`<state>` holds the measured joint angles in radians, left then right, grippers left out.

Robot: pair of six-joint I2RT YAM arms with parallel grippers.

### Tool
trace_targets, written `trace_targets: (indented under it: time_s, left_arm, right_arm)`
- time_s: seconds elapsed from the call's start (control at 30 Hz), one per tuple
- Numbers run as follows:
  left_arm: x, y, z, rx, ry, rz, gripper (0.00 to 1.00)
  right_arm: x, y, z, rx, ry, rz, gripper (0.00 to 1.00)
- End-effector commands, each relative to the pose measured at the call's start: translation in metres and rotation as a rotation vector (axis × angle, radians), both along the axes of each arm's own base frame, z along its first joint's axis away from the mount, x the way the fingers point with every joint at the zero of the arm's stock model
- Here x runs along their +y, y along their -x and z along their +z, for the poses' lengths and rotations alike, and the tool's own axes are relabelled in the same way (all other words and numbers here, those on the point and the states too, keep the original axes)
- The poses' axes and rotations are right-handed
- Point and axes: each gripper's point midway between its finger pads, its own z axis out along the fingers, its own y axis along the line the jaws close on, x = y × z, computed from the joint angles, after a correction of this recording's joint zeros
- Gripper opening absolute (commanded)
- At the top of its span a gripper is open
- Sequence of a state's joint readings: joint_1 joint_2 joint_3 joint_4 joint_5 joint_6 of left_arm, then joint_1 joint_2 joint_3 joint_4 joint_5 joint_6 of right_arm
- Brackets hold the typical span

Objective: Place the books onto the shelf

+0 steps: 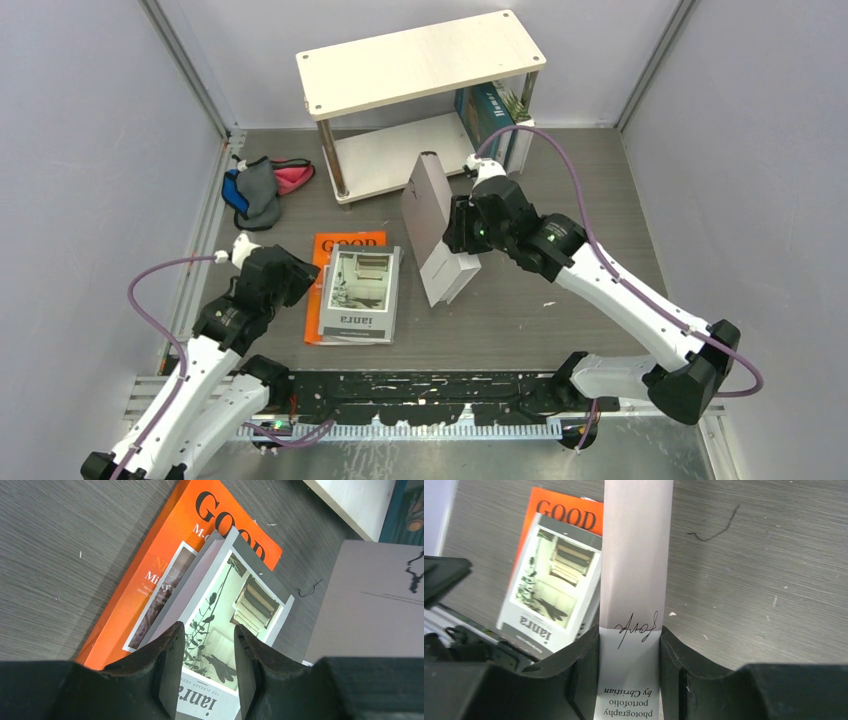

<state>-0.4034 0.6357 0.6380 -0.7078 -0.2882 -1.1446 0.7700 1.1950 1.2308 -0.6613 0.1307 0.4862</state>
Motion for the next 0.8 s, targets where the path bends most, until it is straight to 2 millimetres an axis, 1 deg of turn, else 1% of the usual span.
trace_targets:
  time_s: [0.0,0.3,0.77]
  left_arm:
    - [0.000,-0.014,0.026,-0.084,0.007,0.013,0.42]
    - [-0.002,-0.019,0.023,-0.084,0.008,0.011,0.42]
    - [-0.006,-0.026,0.017,-0.075,0.011,0.012,0.42]
  right_arm:
    - [-0.008,-0.013,0.013,-0.067,0.092,0.011,0.41]
    - [-0.004,-0.024,-0.002,-0.054,0.202,0.064,0.41]
    - [0.006,-0.035,-0.027,-0.052,0.279,0.134,0.41]
